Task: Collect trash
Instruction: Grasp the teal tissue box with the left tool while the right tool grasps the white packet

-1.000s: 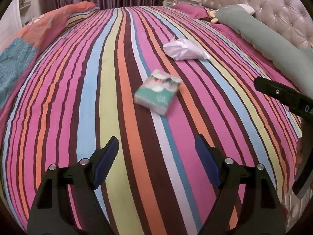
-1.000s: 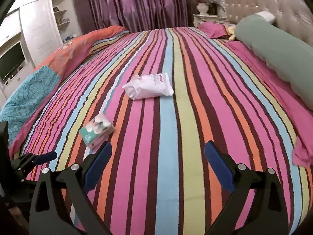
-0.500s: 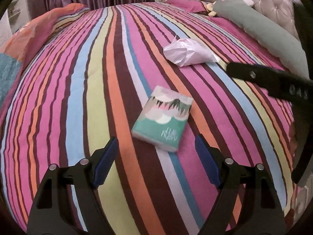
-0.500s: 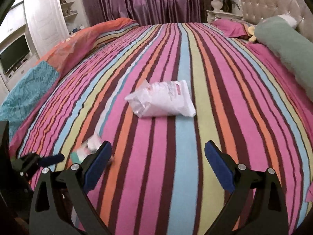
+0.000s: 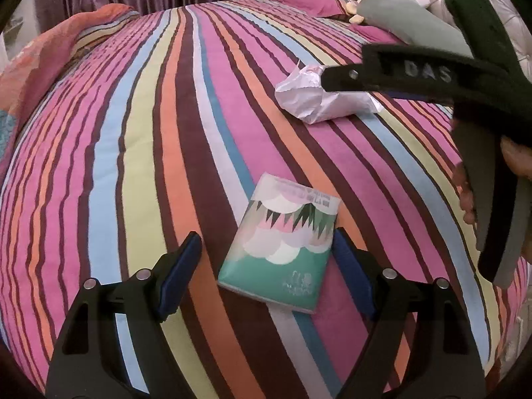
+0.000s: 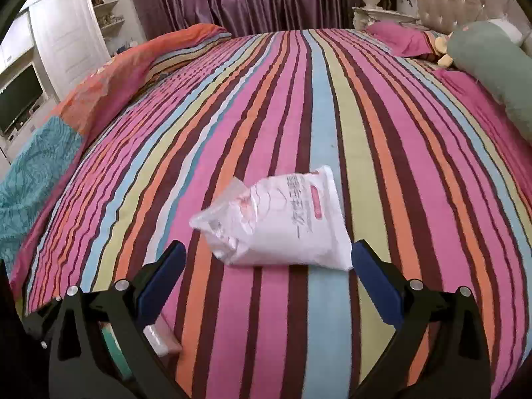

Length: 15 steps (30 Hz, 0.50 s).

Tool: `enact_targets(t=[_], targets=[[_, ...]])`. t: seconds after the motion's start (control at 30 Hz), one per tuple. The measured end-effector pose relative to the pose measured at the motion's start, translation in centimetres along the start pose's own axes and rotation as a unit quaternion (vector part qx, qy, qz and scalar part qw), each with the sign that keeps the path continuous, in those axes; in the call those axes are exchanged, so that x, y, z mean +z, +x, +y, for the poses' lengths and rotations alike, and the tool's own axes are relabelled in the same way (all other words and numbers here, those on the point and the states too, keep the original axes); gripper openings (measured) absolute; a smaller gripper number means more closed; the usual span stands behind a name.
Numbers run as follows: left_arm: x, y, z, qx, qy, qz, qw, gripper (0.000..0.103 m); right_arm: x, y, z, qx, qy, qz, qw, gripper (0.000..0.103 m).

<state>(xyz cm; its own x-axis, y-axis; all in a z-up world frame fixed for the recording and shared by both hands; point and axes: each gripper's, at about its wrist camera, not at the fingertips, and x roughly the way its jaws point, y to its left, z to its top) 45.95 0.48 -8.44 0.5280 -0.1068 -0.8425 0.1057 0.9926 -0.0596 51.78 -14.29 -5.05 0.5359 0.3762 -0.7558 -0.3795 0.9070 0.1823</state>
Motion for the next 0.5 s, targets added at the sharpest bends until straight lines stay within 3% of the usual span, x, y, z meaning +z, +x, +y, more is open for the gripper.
enact_targets(t=[0.3, 0.5], targets=[[0.7, 0.9, 0.2, -0.010, -0.007, -0.001, 0.9999, 0.078, 1.3, 2.5, 0.1, -0.016, 0.000, 0.012, 1.000, 0.095], [1.1, 1.4, 0.2, -0.006, -0.002, -0.005, 1.0000, 0.078, 1.7, 3.8, -0.7, -0.003, 0.028, 0.021, 0.999, 0.095]])
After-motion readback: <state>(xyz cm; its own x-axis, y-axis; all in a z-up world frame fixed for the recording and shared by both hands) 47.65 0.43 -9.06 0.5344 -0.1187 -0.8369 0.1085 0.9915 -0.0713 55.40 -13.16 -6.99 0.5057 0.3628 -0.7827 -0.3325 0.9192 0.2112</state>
